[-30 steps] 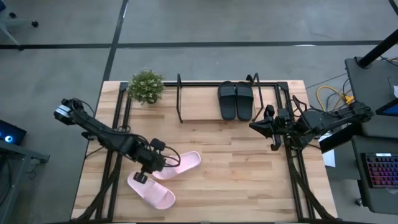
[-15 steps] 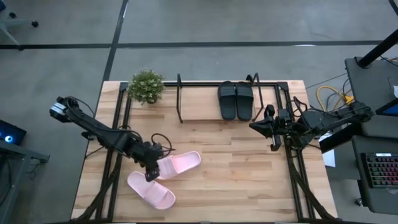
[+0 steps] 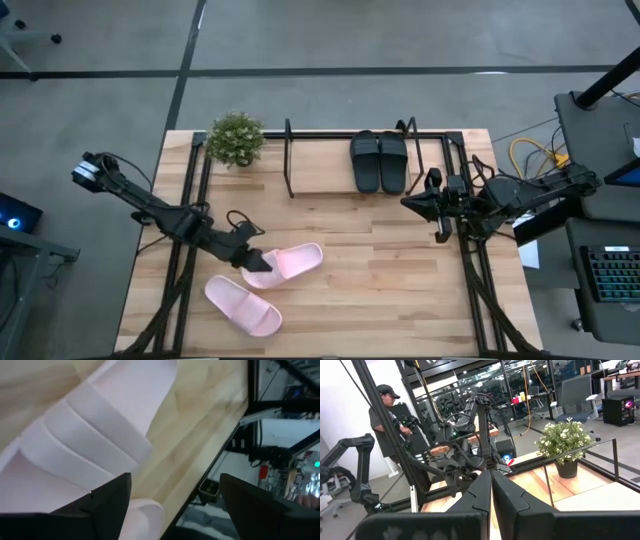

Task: Pick and place slides into the shelf
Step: Put the top pink slipper on the shelf

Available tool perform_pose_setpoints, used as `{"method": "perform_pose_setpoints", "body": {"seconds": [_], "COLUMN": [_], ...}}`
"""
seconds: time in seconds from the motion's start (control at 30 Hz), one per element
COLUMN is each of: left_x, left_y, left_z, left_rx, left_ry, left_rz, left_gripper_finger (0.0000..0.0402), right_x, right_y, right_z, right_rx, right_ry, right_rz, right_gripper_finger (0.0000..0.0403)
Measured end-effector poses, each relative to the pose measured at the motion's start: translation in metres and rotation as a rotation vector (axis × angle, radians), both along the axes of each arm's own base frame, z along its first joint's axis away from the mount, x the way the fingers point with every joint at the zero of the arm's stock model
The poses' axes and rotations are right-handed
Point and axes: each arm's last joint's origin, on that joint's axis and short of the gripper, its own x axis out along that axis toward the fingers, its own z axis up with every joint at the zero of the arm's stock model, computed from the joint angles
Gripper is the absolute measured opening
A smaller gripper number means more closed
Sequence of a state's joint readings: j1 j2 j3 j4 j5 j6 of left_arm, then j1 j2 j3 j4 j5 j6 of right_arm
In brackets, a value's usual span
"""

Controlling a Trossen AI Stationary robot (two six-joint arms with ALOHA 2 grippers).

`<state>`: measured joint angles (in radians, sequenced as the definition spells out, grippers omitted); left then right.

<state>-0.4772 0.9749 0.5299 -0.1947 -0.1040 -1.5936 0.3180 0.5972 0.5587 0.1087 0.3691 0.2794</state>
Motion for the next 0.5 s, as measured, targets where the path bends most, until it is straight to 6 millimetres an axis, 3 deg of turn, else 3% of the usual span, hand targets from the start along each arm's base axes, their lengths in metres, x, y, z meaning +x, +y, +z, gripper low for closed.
{"method": "perform_pose_setpoints", "body": {"seconds": [0.3,0.5], "left_x": [-0.016,-0.016], "left_y": [-0.004,-0.011], "left_z": [-0.011,-0.023], "left_rx": [0.036,0.039], "left_ry": [0.153,0.199], "left_rz": [-0.012,0.059], "left_gripper_finger": [0.0290,0.0290], "right_x": [0.000,0.000], "right_y": [0.000,0.000], "right_z": [0.000,0.000], "right_rx": [0.000,0.000], "right_ry": [0.000,0.000], "right_rz": [0.000,0.000], "right_gripper_finger": [0.0008,0.0009]}}
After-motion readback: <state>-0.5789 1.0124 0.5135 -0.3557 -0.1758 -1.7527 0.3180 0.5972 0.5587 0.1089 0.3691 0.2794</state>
